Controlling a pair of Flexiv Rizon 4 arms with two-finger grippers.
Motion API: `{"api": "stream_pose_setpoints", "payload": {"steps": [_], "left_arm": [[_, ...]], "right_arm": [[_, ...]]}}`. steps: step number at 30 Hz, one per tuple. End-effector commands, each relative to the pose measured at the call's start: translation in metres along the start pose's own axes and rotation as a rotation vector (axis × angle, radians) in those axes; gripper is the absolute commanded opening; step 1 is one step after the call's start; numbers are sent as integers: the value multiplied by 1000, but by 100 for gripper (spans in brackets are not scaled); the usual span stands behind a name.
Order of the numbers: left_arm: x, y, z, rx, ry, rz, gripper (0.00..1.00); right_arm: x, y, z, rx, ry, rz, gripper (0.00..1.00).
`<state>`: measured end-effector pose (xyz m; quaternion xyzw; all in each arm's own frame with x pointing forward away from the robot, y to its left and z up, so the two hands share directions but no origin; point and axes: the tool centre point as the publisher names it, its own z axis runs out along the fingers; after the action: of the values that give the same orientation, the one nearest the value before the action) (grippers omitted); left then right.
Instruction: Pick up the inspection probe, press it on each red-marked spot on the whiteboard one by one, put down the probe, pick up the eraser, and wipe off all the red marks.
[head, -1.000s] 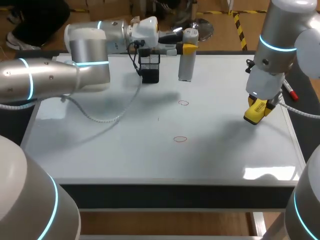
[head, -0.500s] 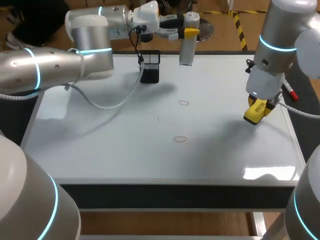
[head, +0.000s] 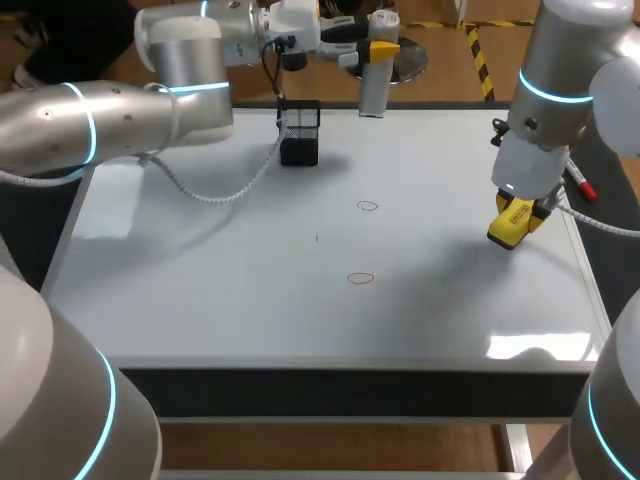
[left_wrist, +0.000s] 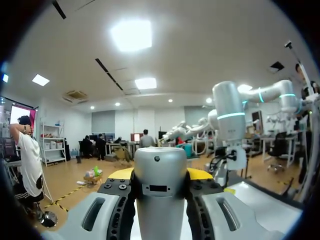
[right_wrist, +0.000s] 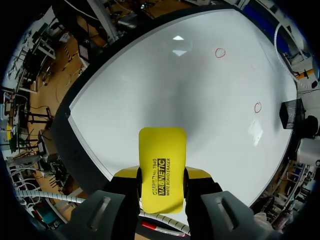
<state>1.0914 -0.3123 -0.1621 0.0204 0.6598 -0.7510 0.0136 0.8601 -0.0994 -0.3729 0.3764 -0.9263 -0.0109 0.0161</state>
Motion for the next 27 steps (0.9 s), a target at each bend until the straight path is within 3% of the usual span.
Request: {"api": "stream_pose_setpoints", "payload": {"steps": [1, 21, 27], "left_arm": [[-8, 3, 1, 4, 7, 0, 0], [-12, 3, -1, 3, 4, 1, 0], [-12, 3, -1, 3, 4, 1, 0]], "right_arm": [[0, 0, 0, 2, 2, -1, 0], [0, 0, 0, 2, 2, -1, 0], [-57, 22, -2, 1, 51, -160, 0]]}}
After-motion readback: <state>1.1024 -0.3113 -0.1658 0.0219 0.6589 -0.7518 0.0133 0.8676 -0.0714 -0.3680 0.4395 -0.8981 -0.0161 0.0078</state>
